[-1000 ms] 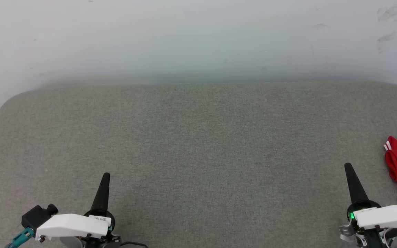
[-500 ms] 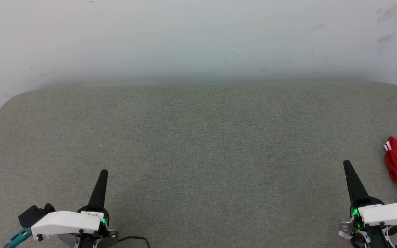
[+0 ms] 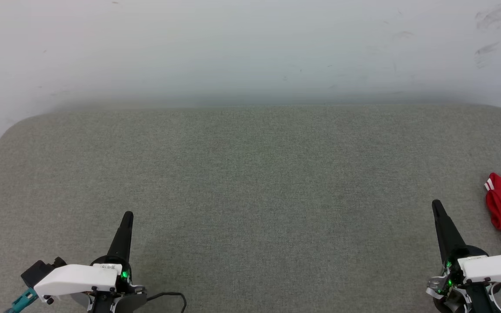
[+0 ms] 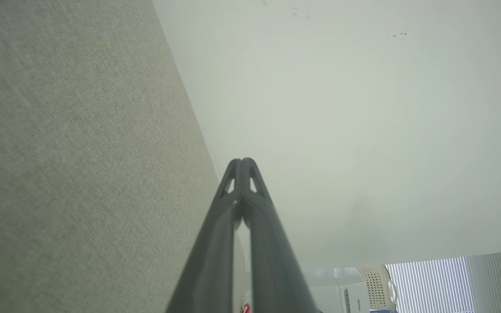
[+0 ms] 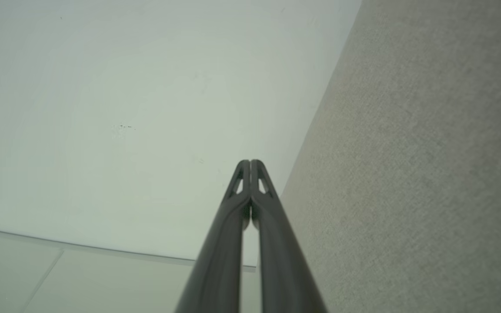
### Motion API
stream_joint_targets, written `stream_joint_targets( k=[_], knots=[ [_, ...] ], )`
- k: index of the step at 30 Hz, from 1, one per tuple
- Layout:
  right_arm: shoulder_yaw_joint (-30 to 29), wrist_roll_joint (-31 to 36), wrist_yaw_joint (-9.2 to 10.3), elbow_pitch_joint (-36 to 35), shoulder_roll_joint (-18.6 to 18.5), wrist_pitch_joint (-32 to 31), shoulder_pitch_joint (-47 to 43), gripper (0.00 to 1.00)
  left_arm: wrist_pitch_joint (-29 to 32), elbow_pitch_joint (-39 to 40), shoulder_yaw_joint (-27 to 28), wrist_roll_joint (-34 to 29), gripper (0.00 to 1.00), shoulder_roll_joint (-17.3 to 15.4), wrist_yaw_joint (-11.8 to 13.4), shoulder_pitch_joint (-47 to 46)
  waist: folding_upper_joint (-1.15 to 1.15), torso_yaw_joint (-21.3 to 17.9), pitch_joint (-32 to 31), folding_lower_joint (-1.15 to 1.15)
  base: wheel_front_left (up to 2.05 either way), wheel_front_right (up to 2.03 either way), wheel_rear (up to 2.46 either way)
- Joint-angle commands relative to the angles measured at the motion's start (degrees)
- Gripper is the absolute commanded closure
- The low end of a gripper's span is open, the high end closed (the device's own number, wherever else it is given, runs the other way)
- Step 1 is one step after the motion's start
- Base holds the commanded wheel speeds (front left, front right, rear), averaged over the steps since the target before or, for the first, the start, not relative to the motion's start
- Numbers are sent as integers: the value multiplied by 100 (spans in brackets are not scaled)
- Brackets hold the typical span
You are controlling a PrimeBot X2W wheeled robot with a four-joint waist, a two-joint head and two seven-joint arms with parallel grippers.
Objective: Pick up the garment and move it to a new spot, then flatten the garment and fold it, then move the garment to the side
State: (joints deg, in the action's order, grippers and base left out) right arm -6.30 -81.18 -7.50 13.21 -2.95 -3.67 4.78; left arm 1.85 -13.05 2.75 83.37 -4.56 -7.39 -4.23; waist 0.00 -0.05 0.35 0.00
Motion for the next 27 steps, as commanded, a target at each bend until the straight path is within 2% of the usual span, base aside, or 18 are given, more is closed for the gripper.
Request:
stream_joint_targets(
  k=[1,27],
  knots=[
    [-11,-119,1,0,10,-37,102,100,30,5,30,111,100,-8,-14,-112,0,0,-1,0,0,0,0],
    [-27,-1146,2,88,13,-304,180,100,326,-100,189,1090,100,27,-17,-212,0,5,-17,0,0,0,0]
  ],
)
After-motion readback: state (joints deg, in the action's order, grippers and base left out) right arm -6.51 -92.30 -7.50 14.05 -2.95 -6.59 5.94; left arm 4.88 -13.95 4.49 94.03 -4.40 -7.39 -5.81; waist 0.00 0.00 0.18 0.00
